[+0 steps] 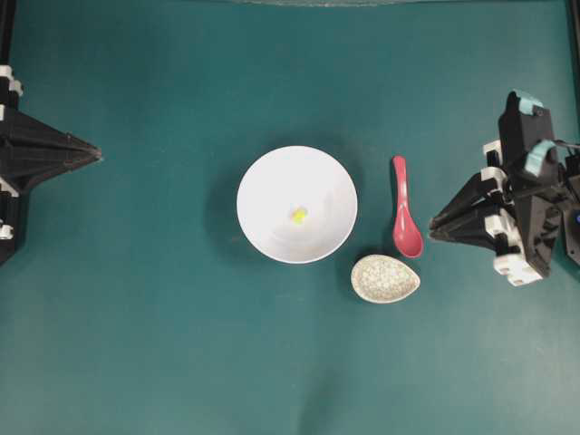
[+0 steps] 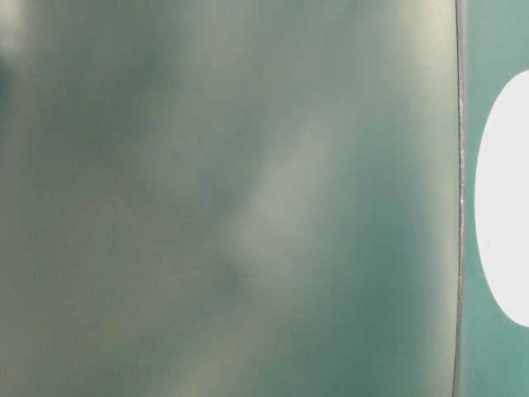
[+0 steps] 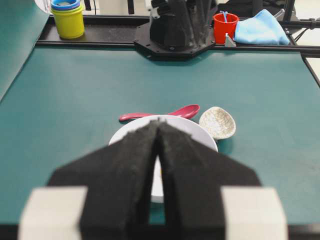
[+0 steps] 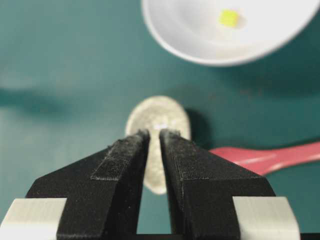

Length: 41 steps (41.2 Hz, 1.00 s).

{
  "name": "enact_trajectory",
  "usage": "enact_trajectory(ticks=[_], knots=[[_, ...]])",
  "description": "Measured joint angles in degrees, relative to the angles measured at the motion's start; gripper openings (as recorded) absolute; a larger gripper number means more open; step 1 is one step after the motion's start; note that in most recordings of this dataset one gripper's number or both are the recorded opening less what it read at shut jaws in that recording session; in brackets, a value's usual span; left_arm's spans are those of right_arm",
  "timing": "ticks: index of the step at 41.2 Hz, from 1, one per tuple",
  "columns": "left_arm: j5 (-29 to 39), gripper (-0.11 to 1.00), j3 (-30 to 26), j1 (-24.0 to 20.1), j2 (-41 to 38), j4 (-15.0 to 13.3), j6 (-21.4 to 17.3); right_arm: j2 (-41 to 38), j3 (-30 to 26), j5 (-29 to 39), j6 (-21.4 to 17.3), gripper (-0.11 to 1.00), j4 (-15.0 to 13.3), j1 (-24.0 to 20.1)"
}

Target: Scoop the yellow hexagonal prism block from the bowl with a spoon using the right arm.

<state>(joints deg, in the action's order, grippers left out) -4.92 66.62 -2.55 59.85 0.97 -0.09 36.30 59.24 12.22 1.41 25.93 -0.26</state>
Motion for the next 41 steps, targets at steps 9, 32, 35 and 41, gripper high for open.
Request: enact_trajectory(ticks=[9, 32, 35, 41], knots=[[0.00, 0.03, 0.00, 0.00, 0.00, 0.00, -0.09, -2.02, -0.35, 0.35, -4.66, 0.23, 0.00, 4.57], [-0.09, 0.03, -0.18, 0.00, 0.35, 0.00, -0.09, -15.56, -7.82, 7.91, -20.30, 0.23, -0.53, 11.60], [0.00, 0.03, -0.18, 0.00, 0.26, 0.00, -0.09, -17.23, -9.14, 9.58, -21.80, 0.23, -0.88, 12.22], [-0.09, 0.03, -0.18, 0.00, 0.35, 0.00, 0.00, -20.04, -11.69, 13.62, -24.87, 0.24, -2.72, 14.15]])
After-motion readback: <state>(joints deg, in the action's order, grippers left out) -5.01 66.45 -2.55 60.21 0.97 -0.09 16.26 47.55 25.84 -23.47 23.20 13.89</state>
